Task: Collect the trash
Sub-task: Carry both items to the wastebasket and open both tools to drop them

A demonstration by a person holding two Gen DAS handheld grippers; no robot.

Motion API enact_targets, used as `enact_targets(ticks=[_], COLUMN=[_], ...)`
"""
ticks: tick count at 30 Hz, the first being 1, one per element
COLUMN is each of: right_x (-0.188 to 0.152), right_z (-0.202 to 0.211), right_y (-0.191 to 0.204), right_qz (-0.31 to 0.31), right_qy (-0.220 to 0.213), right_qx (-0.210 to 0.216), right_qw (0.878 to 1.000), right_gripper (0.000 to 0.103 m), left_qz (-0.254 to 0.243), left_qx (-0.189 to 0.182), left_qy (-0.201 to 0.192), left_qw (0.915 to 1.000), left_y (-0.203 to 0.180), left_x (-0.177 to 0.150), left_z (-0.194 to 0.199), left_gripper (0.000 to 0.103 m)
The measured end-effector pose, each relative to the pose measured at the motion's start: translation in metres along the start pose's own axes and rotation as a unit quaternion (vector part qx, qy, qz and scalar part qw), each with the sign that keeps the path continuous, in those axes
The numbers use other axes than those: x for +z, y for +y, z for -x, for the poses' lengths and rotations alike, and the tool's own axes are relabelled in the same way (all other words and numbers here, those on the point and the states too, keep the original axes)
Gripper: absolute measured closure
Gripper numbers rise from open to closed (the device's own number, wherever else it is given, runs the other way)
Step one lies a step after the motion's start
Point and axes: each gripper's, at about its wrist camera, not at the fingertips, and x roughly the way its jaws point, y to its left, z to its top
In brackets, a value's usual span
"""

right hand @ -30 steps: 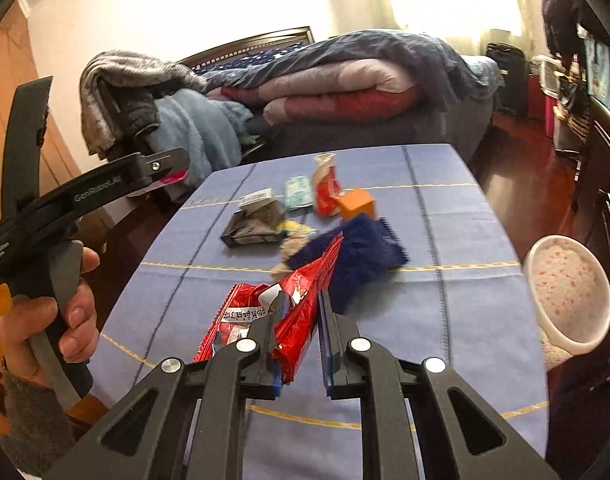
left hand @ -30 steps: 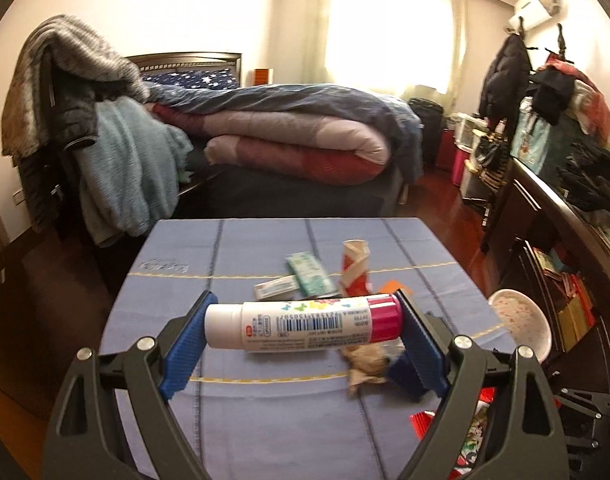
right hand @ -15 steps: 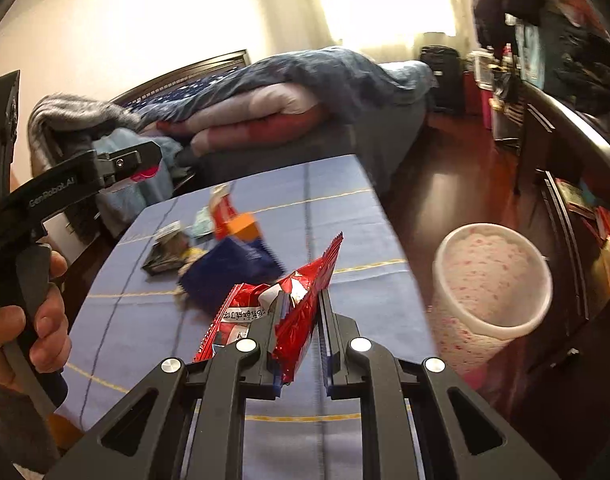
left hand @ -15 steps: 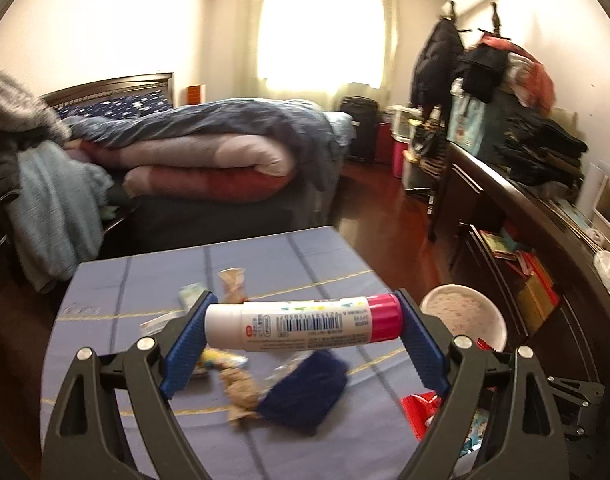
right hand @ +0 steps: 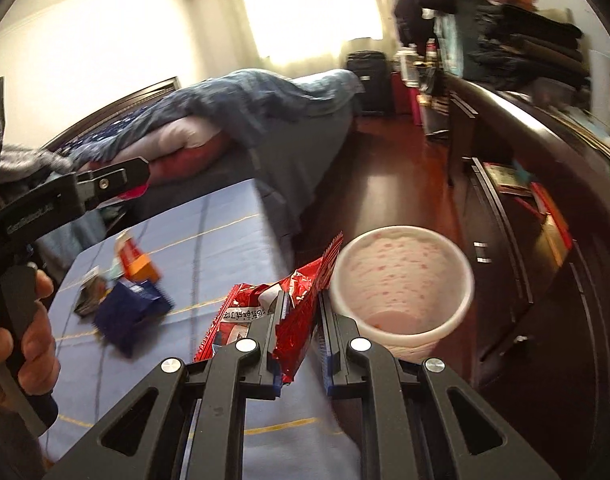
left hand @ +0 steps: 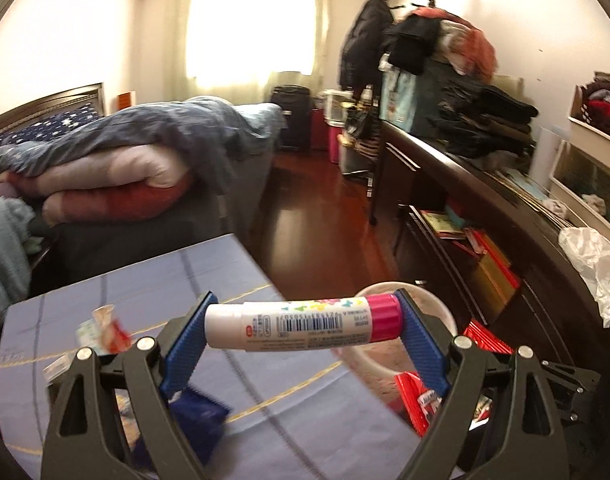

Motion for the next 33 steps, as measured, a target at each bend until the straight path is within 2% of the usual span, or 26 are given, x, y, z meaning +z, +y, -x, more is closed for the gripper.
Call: enact_targets(ticks=[5, 14, 22, 28, 32, 33], right_x=[0.007, 0.013, 0.013, 0.016, 0.016, 0.015], right_z=[-0.010, -0.035, -0.067, -0.104, -0.129, -0.135], right_y=[-0.033, -0.075, -0.098, -0.107, -0.108, -0.109], right_qz=[-0.031, -0.057, -0.066, -0.060, -0.047, -0.046], right_qy=[-0.005, -0.002, 0.008, 0.028, 0.035, 0.035], right_qx=[-0.035, -0.083, -0.109, -0.123, -0.134, -0.135], right_qw=[0.999, 0.995, 0.992, 0.990, 0.989, 0.989], right_gripper=[0.089, 0.089, 0.089, 0.088, 0.081, 0.071], left_qz=[-0.021, -0.031, -0.029, -0.023, -0.022, -0.021], left_qx=[-0.029, -0.074, -0.082, -0.085, -0.094, -0.093], left_qy=[0.004, 0.047, 0.082, 0.124, 0.150, 0.155], left_qw=[0.9993, 0.9957, 0.9928, 0.9883, 0.9839, 0.9833], left_y=[-0.028, -0.068, -0.088, -0.097, -0.102, -0.102], left_x=[0.010, 0.015, 0.013, 0.009, 0.005, 0.004], left_z=[-0.026, -0.093, -0.149, -0.197, -0.224, -0.229], left_gripper=[0.016, 0.016, 0.016, 0.015, 0.015, 0.015])
